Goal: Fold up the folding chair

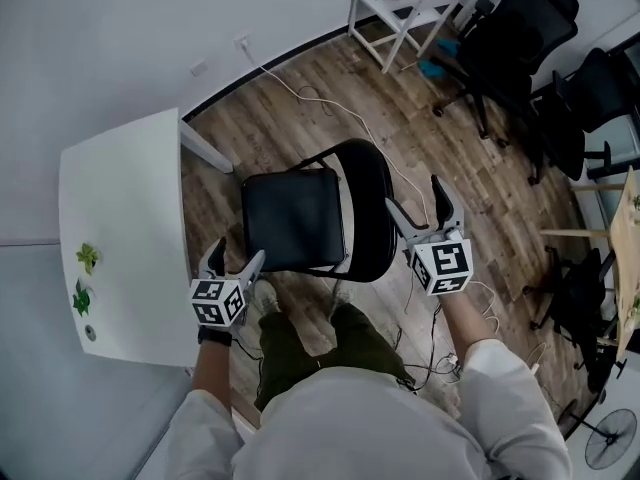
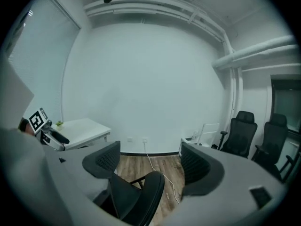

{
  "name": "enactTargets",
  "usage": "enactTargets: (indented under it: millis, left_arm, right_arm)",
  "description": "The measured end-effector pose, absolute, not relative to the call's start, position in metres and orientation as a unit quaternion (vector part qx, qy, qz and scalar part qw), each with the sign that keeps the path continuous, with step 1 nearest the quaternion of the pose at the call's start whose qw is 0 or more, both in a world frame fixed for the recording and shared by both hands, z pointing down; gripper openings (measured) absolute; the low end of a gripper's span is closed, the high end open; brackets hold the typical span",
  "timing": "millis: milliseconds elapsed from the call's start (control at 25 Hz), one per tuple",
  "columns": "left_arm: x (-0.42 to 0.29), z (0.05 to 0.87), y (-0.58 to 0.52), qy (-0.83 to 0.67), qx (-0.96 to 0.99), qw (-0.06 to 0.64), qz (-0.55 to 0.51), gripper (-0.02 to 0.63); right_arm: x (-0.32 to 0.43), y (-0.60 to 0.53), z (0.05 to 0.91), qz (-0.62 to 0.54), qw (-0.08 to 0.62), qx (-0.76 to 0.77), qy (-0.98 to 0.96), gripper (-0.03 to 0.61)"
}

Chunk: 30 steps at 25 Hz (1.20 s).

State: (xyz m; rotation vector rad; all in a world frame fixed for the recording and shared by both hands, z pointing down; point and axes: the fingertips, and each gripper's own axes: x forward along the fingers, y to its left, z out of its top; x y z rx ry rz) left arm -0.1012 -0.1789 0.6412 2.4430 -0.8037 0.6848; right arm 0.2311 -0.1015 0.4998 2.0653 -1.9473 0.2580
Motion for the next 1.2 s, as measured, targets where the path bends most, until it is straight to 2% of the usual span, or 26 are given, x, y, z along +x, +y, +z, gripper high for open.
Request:
enactTargets:
  millis: [240, 640, 1200]
  left_arm:
    - [-0.112, 0.736, -0.208, -0.26, 0.867, 0.31, 0.29, 0.416]
    - [-0.12, 0.886, -0.223, -0.225, 0.824, 0.372, 0.364, 0.414]
    - [-0.151, 1.047, -0.254, -0.224, 0.762, 0.444, 0.414, 0.414]
  right_arm:
    - [0.235, -0.135, 0.574, 0.162, 0.189, 0.714, -0.655, 0.422]
    - [0.279, -0.176, 0.693, 0.303, 0.225, 0.699, -0.608, 0.42]
    - [0.295, -0.207, 0.769, 0.399, 0.259, 0.645, -0.599, 0.42]
